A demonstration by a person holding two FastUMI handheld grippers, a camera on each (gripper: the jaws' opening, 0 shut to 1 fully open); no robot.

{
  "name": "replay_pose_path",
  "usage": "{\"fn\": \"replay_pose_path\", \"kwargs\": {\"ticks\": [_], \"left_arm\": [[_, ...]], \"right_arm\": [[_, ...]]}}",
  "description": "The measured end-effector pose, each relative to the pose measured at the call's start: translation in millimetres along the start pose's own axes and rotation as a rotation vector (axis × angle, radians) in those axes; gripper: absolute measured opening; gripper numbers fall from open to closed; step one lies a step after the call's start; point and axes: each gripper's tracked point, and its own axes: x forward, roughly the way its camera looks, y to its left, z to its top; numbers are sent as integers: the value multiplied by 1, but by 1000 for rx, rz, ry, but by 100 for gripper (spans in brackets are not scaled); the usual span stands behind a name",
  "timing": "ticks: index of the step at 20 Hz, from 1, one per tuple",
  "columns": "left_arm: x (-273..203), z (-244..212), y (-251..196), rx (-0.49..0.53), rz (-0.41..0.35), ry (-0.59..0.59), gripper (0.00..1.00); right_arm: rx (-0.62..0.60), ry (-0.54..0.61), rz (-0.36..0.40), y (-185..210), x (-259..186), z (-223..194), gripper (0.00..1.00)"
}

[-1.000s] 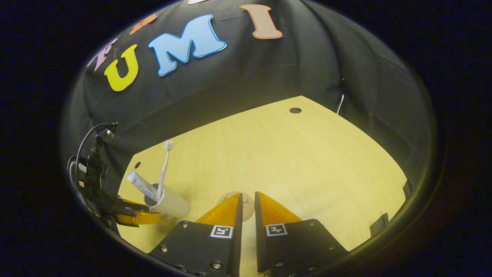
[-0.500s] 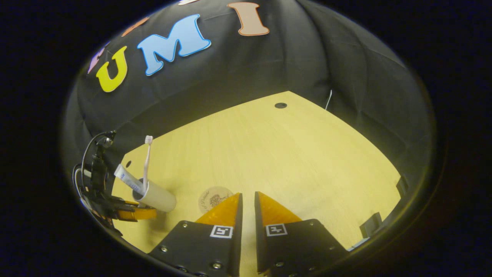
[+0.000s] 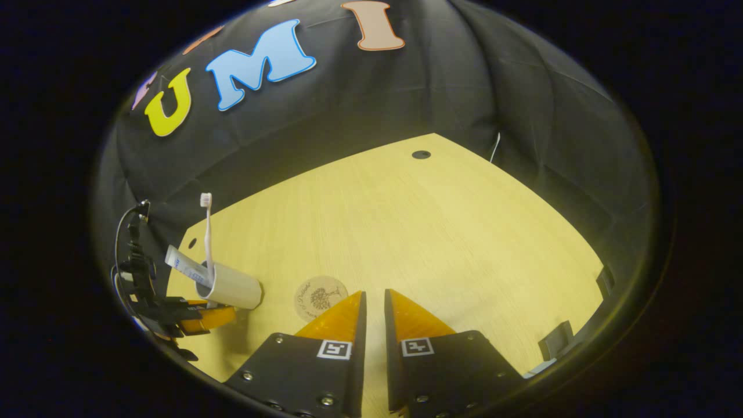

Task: Put the toothbrush and toothpaste on the desktop into the cup, then pick up the cup and place it on the coaster on the desktop.

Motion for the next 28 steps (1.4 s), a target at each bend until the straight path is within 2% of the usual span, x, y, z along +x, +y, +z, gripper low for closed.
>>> {"fn": "replay_pose_path", "kwargs": {"ticks": [4, 14, 20, 28], "left_arm": [[-5, 11, -18, 39, -17, -23, 32], [14, 30, -90, 124, -124, 0, 32], [10, 25, -87, 154, -126, 52, 32], [2, 22, -87, 137, -91, 135, 31]], "right_arm": [[-6, 4, -1, -1, -2, 1, 17], [67, -8, -25, 1, -3, 4, 17], [130, -17, -43, 4, -4, 4, 17], [183, -1, -20, 9, -5, 6, 17]]}}
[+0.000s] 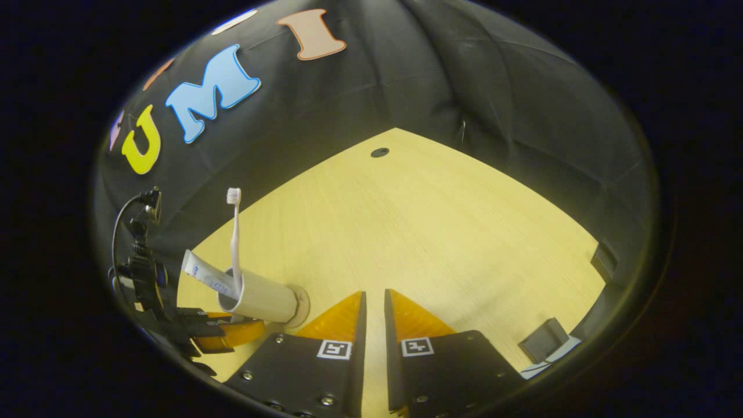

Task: Put the toothbrush and toothpaste on the desktop into the cup, then pick up the cup and place it on the coaster on the desktop.

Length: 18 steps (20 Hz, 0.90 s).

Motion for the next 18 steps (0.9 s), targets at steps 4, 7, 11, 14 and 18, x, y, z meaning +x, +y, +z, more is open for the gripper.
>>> {"fn": "replay_pose_path", "kwargs": {"ticks": [4, 7, 11, 14, 18], "left_arm": [[-4, 0, 1, -4, 28, 19, 32], [-2, 0, -2, -10, 45, 33, 32], [-4, 0, -4, -13, 68, 28, 35], [-10, -1, -4, -1, 83, 33, 37], [-19, 2, -3, -6, 100, -1, 39]], "right_arm": [[13, 8, 12, 2, -1, 0, 17], [20, 20, 23, 4, -1, -1, 17], [23, 33, 36, 4, -1, -2, 17], [23, 41, 46, 5, -1, -3, 17], [9, 44, 65, 6, -1, -1, 17]]}}
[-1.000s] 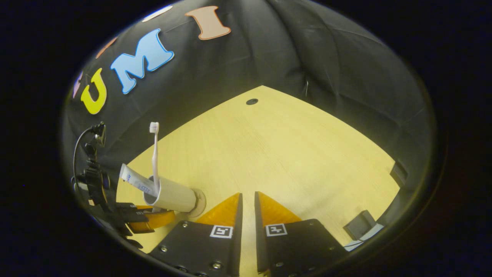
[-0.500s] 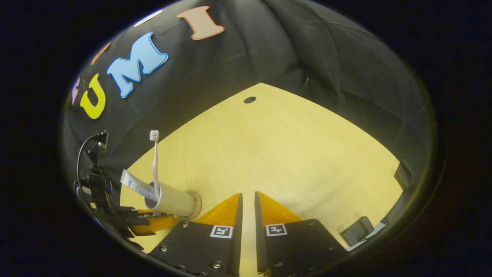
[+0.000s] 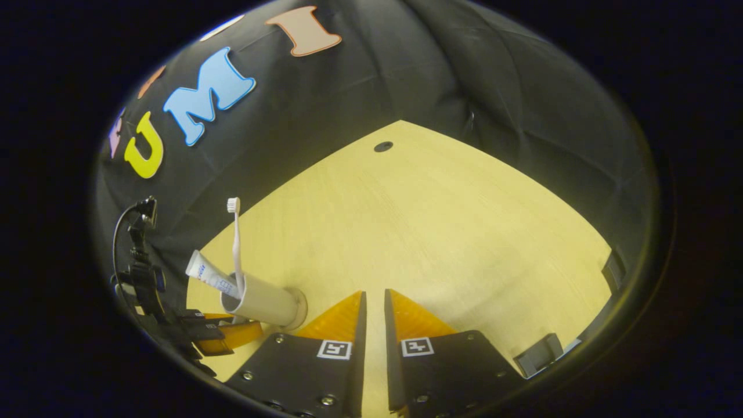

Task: Put the toothbrush and toothpaste on the desktop into the cup, then pick up the cup and place it on the coaster on the desktop.

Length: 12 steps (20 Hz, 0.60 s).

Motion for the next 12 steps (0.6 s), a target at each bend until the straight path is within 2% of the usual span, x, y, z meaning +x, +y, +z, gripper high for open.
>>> {"fn": "replay_pose_path", "kwargs": {"ticks": [5, 7, 9, 12], "left_arm": [[-25, 11, 5, -20, 53, -116, 43], [-39, 12, 11, -52, 106, -185, 43], [-58, 17, 15, -86, 151, -272, 56], [-89, 32, 26, -128, 240, -429, 51]], "right_arm": [[-72, -19, 49, 11, -9, 5, 17], [-124, -49, 64, 22, -18, 14, 17], [-182, -89, 80, 37, -32, 25, 17], [-259, -164, 113, 60, -52, 46, 17]]}}
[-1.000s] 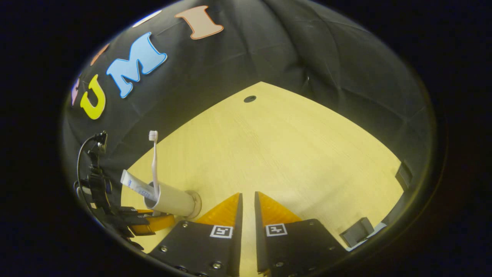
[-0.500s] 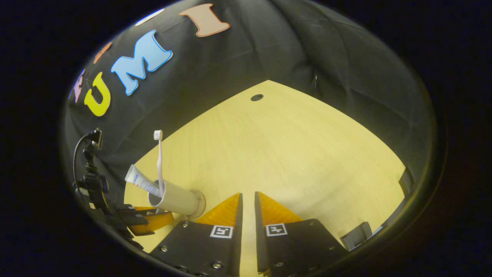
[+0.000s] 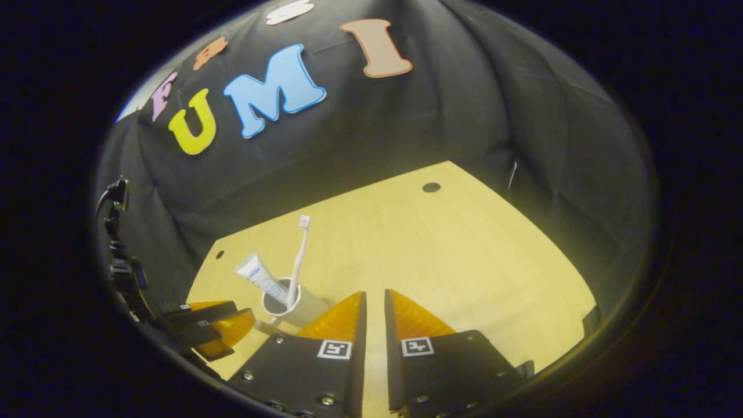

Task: Put the toothbrush and toothpaste on the desktop into the cup, then pick up the cup and place it on the coaster on the desktop.

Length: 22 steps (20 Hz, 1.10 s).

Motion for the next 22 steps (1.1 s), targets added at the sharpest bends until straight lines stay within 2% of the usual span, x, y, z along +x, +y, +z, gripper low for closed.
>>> {"fn": "replay_pose_path", "kwargs": {"ticks": [5, 8, 9, 10, 11, 12, 13, 14, 15, 17, 18, 21, 22], "left_arm": [[-60, 87, 22, -70, 125, -338, 50], [-107, 144, 31, -110, 161, -499, 50], [-118, 156, 36, -121, 178, -547, 58], [-128, 169, 42, -135, 186, -588, 50], [-138, 176, 47, -155, 202, -627, 50], [-148, 183, 51, -176, 214, -665, 49], [-159, 191, 59, -199, 237, -716, 49], [-168, 195, 67, -219, 248, -750, 58], [-172, 194, 72, -226, 261, -762, 49], [-179, 189, 72, -223, 281, -753, 54], [-185, 189, 73, -223, 282, -755, 49], [-196, 179, 77, -213, 282, -755, 49], [-199, 179, 79, -206, 278, -751, 49]], "right_arm": [[-131, -209, 41, 37, -30, 73, 17], [-154, -332, 74, 57, -52, 114, 16], [-153, -370, 85, 63, -62, 127, 16], [-153, -409, 93, 69, -71, 140, 16], [-156, -450, 99, 73, -79, 152, 22], [-168, -492, 99, 75, -82, 161, 17], [-184, -533, 100, 78, -85, 169, 17], [-196, -552, 104, 79, -91, 171, 20], [-205, -557, 107, 81, -94, 170, 21], [-213, -556, 118, 85, -98, 166, 23], [-213, -550, 118, 86, -100, 163, 25], [-211, -554, 118, 95, -106, 159, 27], [-210, -554, 113, 95, -105, 159, 39]]}}
